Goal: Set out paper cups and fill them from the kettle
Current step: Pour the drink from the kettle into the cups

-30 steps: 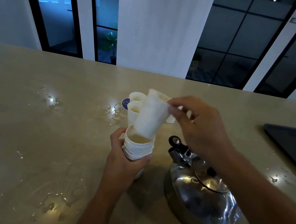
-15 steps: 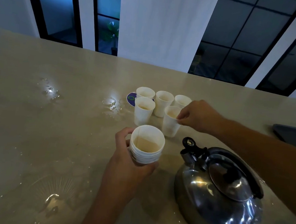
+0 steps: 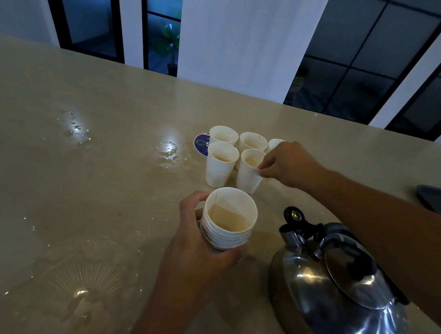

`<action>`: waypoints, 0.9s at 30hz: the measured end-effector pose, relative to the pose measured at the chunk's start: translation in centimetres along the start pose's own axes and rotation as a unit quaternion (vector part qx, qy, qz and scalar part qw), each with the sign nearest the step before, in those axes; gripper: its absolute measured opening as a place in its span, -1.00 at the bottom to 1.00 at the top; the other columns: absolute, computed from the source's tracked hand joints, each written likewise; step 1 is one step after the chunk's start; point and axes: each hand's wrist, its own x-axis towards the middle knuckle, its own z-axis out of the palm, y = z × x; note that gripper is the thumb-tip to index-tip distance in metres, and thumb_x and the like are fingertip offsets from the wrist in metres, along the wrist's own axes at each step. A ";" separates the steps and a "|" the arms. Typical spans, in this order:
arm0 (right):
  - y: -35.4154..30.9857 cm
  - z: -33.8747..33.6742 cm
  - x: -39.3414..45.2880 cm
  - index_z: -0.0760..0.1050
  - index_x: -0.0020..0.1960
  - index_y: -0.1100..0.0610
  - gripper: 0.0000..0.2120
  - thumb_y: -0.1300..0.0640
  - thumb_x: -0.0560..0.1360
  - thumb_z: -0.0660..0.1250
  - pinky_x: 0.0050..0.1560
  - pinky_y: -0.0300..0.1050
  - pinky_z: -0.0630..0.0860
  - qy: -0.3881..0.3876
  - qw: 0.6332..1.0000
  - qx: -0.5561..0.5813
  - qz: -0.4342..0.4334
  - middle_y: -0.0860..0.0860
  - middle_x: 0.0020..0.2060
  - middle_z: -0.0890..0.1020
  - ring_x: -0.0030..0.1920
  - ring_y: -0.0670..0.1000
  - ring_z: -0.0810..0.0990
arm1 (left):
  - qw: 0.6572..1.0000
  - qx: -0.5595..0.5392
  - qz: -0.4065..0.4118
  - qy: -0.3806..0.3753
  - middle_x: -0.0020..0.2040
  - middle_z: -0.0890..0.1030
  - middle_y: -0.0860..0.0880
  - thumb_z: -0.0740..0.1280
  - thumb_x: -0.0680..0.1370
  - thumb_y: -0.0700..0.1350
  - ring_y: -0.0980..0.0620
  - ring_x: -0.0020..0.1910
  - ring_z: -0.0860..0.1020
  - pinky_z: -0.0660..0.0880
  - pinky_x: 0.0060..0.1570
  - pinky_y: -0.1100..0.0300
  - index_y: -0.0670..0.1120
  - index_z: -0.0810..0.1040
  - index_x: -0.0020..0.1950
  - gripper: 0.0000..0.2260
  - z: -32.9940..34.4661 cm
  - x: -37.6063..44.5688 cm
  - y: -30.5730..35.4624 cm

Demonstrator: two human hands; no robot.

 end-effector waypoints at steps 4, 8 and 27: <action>0.2 -1.2 -0.9 0.56 0.33 -0.07 -0.47 -0.02 0.38 0.56 0.12 -0.15 0.39 -0.024 1.000 0.018 0.000 -0.01 0.31 0.56 0.17 0.03 0.55 | 0.999 -0.022 -0.005 -0.022 0.13 0.43 0.34 0.67 0.22 -0.14 0.54 0.09 0.41 0.39 -0.15 0.61 0.36 0.18 0.25 -0.13 -0.7 -0.1 0.8; 0.4 -4.4 -4.1 0.47 0.38 -0.15 -0.45 -0.16 0.42 0.48 0.16 -0.13 0.39 0.008 0.992 0.128 -0.002 -0.12 0.26 0.59 0.13 -0.07 0.56 | 1.000 0.001 -0.001 -0.019 0.36 0.38 0.21 0.65 0.00 0.20 0.28 0.34 0.36 0.31 0.14 0.40 0.51 0.05 0.31 0.07 -3.0 -1.0 3.2; 7.9 -0.7 -17.8 0.58 0.01 -0.19 -0.68 -0.29 0.58 0.12 0.17 0.06 0.45 0.025 0.985 0.119 0.124 -0.06 0.01 0.64 0.06 0.08 0.57 | 0.790 0.542 0.192 -0.212 -0.20 0.48 0.07 0.24 0.52 0.35 0.04 -0.18 0.49 0.34 -0.29 0.14 0.02 0.42 -0.06 -0.61 8.0 3.8 14.4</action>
